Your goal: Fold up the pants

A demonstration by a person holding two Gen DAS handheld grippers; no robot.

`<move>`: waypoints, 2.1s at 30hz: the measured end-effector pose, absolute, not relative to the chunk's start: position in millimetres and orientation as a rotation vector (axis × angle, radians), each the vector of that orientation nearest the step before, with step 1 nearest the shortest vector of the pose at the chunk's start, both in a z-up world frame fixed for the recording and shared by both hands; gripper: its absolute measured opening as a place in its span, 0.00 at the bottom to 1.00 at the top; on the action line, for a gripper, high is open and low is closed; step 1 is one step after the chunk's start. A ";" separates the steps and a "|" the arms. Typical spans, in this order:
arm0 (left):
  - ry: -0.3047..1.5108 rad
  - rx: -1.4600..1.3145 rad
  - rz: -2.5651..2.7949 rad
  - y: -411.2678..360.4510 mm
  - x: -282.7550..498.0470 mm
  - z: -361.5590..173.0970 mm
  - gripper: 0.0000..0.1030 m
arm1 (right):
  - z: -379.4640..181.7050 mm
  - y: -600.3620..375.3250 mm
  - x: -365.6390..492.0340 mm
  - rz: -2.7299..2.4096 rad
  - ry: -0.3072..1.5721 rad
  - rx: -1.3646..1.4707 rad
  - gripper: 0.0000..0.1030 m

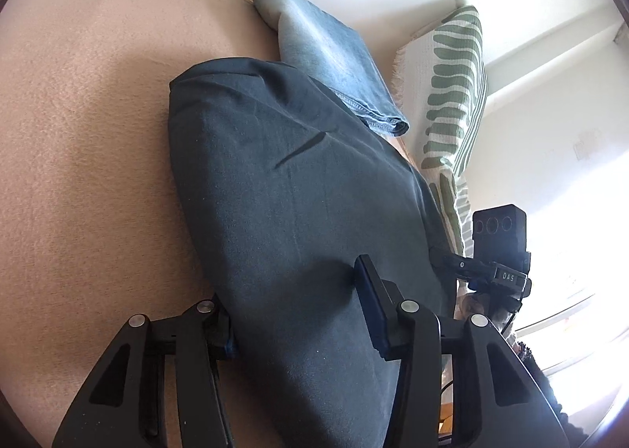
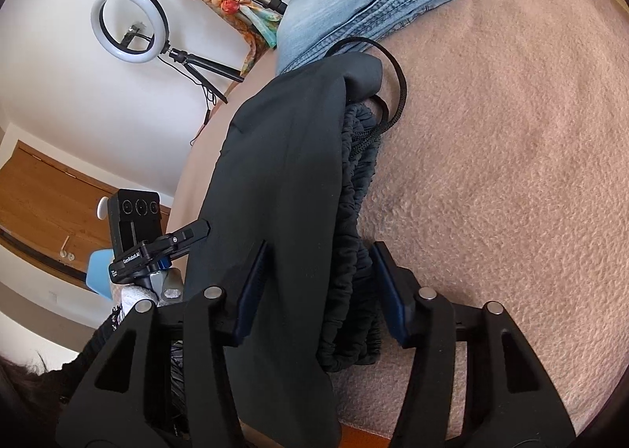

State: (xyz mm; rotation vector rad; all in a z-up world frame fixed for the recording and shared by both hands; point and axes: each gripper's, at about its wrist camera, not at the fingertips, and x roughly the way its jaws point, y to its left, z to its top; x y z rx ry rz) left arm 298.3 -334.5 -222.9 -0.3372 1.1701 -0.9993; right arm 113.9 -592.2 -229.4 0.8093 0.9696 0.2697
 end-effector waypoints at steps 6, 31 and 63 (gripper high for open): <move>1.174 -0.343 -0.993 -337.6 300.5 -225.5 0.33 | -233.2 -598.0 114.4 0.252 0.949 0.886 0.60; 1.122 -0.249 -0.980 -339.2 295.2 -225.1 0.09 | -219.9 -582.5 119.9 0.142 0.967 0.753 0.64; 0.724 -0.092 -1.075 -365.1 318.2 -69.1 0.06 | -44.2 -531.9 145.2 0.040 0.704 0.350 0.21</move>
